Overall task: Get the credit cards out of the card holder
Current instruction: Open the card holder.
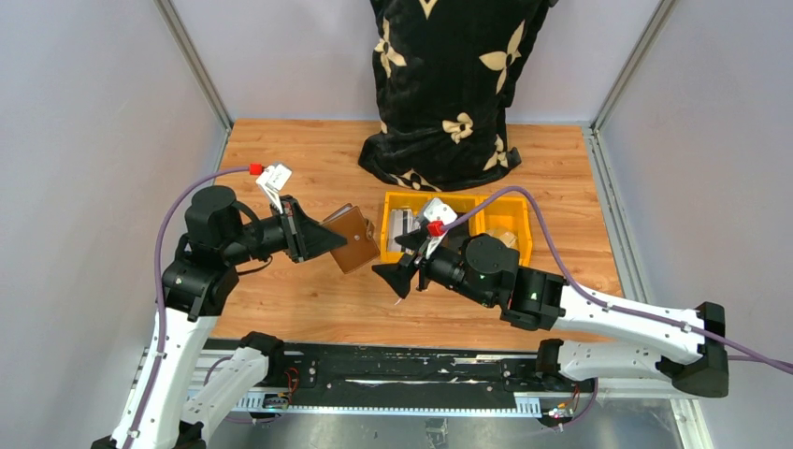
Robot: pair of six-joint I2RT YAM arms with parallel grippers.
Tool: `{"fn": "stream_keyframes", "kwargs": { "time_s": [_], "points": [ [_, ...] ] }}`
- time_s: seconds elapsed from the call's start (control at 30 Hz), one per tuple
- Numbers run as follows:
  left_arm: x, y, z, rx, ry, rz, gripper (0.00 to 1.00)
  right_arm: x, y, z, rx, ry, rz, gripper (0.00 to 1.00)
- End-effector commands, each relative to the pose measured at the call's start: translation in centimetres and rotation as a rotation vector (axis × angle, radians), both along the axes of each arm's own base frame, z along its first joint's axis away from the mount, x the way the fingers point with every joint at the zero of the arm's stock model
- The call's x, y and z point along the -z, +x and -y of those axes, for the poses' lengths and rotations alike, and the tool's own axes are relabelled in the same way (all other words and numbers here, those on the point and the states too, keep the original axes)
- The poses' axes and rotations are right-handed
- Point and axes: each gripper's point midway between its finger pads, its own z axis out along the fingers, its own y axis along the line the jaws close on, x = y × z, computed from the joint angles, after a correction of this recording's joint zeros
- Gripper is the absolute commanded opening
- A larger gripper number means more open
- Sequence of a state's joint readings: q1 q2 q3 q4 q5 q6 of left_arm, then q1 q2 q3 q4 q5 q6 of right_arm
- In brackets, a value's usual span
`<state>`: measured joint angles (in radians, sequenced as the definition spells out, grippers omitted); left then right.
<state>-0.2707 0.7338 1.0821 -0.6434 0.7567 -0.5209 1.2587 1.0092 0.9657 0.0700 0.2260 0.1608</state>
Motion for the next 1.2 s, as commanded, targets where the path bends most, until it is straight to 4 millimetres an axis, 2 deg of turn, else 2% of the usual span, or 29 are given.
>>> {"fn": "stream_keyframes", "kwargs": {
  "time_s": [0.0,0.1,0.2,0.37,0.7,0.83,1.03,1.17],
  "points": [
    [-3.3,-1.6,0.7,0.082,-0.068,0.067,0.0,-1.0,-2.2,-1.8,-0.157,0.111,0.018,0.74],
    [-4.3,-2.2,0.9,0.119,-0.087,0.084,0.0,-1.9,-2.3,-2.5,-0.174,0.164,0.036,0.74],
    [-5.0,-3.0,1.1,0.155,-0.11,0.093,0.0,-3.3,-1.4,-2.6,-0.135,0.239,0.044,0.74],
    [-5.3,-4.0,1.2,0.2,-0.124,0.093,0.0,-5.0,-1.4,-2.5,-0.164,0.366,0.002,0.73],
    [-6.7,-5.6,1.4,0.26,-0.172,0.096,0.0,-4.3,0.0,-1.8,-0.103,0.397,-0.026,0.66],
    [-7.4,-6.2,1.5,0.284,-0.188,0.108,0.0,-5.0,1.2,-0.7,-0.097,0.492,-0.066,0.66],
    [-7.5,-6.7,1.5,0.304,-0.197,0.099,0.0,-6.7,0.8,-0.8,-0.198,0.58,-0.085,0.63],
    [-7.7,-6.8,1.5,0.308,-0.203,0.101,0.0,-7.4,0.9,-1.1,-0.206,0.599,-0.095,0.6]
  ]
}}
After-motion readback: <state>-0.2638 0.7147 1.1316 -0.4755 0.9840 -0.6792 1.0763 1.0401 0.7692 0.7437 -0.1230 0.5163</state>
